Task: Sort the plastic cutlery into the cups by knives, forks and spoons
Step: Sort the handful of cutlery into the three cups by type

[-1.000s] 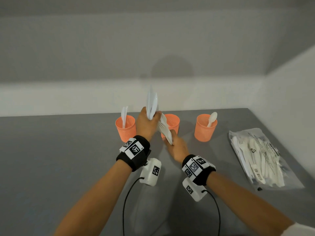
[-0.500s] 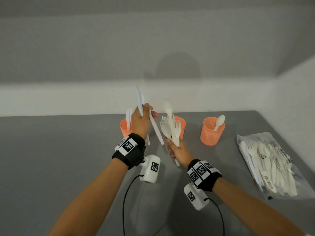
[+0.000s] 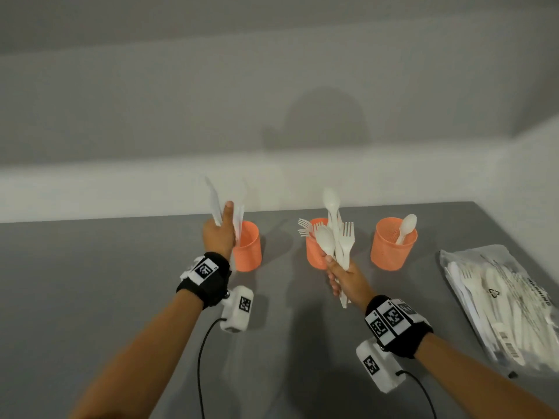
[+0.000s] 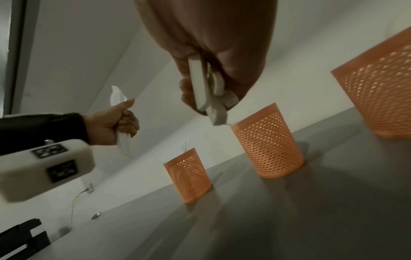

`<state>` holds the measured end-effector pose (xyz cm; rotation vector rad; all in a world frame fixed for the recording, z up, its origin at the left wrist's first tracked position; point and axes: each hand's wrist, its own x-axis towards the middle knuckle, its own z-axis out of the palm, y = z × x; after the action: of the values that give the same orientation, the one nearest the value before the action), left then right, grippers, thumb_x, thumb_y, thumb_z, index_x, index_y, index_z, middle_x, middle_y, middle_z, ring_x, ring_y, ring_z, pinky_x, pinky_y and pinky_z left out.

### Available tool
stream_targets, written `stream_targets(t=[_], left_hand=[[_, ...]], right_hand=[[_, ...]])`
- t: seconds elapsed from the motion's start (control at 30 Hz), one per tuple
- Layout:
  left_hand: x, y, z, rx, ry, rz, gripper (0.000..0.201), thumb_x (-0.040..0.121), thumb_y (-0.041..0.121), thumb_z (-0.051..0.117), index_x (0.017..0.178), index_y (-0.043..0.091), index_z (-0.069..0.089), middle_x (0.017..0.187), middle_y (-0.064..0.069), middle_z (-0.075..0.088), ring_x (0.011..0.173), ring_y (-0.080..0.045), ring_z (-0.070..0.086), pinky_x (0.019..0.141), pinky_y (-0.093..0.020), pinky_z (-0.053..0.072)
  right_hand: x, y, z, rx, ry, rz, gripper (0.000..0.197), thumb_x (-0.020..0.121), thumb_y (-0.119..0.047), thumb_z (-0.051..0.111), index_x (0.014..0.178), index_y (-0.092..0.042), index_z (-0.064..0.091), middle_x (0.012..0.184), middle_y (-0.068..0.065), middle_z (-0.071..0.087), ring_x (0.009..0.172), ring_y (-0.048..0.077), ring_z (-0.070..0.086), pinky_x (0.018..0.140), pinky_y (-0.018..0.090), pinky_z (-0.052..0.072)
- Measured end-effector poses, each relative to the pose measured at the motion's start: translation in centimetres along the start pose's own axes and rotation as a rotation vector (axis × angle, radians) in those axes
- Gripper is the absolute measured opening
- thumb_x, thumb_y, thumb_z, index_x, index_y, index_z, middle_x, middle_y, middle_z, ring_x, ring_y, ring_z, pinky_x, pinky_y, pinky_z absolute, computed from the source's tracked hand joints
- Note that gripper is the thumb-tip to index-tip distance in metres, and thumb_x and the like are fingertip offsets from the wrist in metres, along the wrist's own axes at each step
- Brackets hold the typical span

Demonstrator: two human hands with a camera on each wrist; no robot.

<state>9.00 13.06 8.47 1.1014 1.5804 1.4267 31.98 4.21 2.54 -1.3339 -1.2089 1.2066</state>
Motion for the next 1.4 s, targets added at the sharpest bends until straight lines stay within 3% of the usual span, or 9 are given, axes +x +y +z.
stream_targets(t=[0.13,0.3,0.67,0.83,0.9,1.0,1.13,1.27,1.4], left_hand=[[3.6,2.2,0.8,-0.096,0.105,0.132,0.050,0.091,0.046,0.049,0.055,0.013,0.040,0.050,-0.005,0.041,0.042,-0.011,0.042,0.046,-0.018,0.041],[7.0,0.5,2.7,-0.105,0.124,0.085,0.048,0.092,0.043,0.050,0.055,0.013,0.043,0.053,-0.005,0.044,0.050,-0.014,0.045,0.055,-0.022,0.040],[6.6,-4.6,3.0,0.061,-0.005,0.046,0.019,0.085,0.024,0.065,0.072,0.014,0.055,0.072,-0.001,0.063,0.069,-0.015,0.058,0.073,-0.028,0.044],[5.0,-3.0,1.6,0.179,0.101,0.185,0.032,0.086,0.024,0.063,0.113,0.007,0.059,0.124,-0.010,0.054,0.116,-0.018,0.050,0.095,-0.021,0.035],[3.2,-1.8,1.7,0.141,0.081,0.270,0.027,0.090,0.018,0.058,0.115,0.007,0.059,0.122,-0.007,0.055,0.108,-0.006,0.052,0.091,-0.015,0.035],[0.1,-0.3,2.8,0.047,-0.133,0.319,0.024,0.093,0.012,0.052,0.116,0.011,0.059,0.099,0.008,0.061,0.084,0.015,0.056,0.078,-0.008,0.042],[-2.5,1.3,4.7,0.029,-0.474,0.239,0.028,0.094,0.027,0.051,0.122,0.028,0.053,0.113,0.004,0.061,0.107,-0.014,0.057,0.093,-0.030,0.046],[-4.0,2.3,5.4,0.079,-0.472,0.353,0.023,0.091,0.015,0.057,0.109,0.005,0.066,0.106,-0.009,0.069,0.095,-0.021,0.064,0.084,-0.022,0.049],[-5.6,1.8,5.7,0.100,-0.474,0.425,0.014,0.084,0.012,0.066,0.097,0.007,0.067,0.096,-0.005,0.068,0.091,-0.020,0.062,0.084,-0.025,0.048]], right_hand=[[-0.2,-0.6,-0.9,-0.041,0.009,0.009,0.019,0.099,-0.022,0.040,0.083,-0.013,0.047,0.059,0.002,0.040,0.041,0.007,0.038,0.040,0.019,0.036],[-0.6,-0.6,-2.2,-0.028,0.015,0.057,0.016,0.098,-0.025,0.041,0.085,-0.026,0.050,0.059,0.001,0.041,0.041,0.004,0.039,0.043,0.018,0.038],[0.4,0.1,-1.8,-0.070,-0.024,0.071,0.016,0.099,-0.024,0.040,0.089,-0.026,0.051,0.057,-0.001,0.040,0.039,0.003,0.039,0.042,0.018,0.038],[0.6,-0.6,-0.6,-0.062,-0.040,0.074,0.016,0.099,-0.024,0.040,0.087,-0.018,0.050,0.058,0.000,0.040,0.039,0.005,0.039,0.042,0.020,0.039],[0.4,-0.9,0.1,-0.068,-0.038,0.078,0.021,0.099,-0.023,0.041,0.078,-0.021,0.047,0.057,0.001,0.040,0.037,0.004,0.039,0.042,0.020,0.038],[0.0,-1.2,1.3,-0.077,-0.092,0.072,0.016,0.099,-0.022,0.042,0.086,-0.017,0.051,0.057,0.000,0.040,0.037,0.005,0.039,0.040,0.020,0.038],[-0.7,-1.6,2.8,-0.112,-0.205,0.067,0.021,0.099,-0.022,0.041,0.107,-0.006,0.051,0.058,-0.001,0.040,0.038,0.003,0.039,0.041,0.018,0.039],[-1.5,-2.3,3.2,-0.041,-0.245,0.086,0.021,0.099,-0.021,0.042,0.107,-0.004,0.051,0.060,-0.002,0.042,0.040,0.004,0.042,0.043,0.018,0.040],[-2.1,-2.7,3.0,0.058,-0.262,0.118,0.009,0.098,-0.019,0.044,0.104,-0.015,0.050,0.059,-0.005,0.041,0.040,0.003,0.040,0.042,0.017,0.038]])
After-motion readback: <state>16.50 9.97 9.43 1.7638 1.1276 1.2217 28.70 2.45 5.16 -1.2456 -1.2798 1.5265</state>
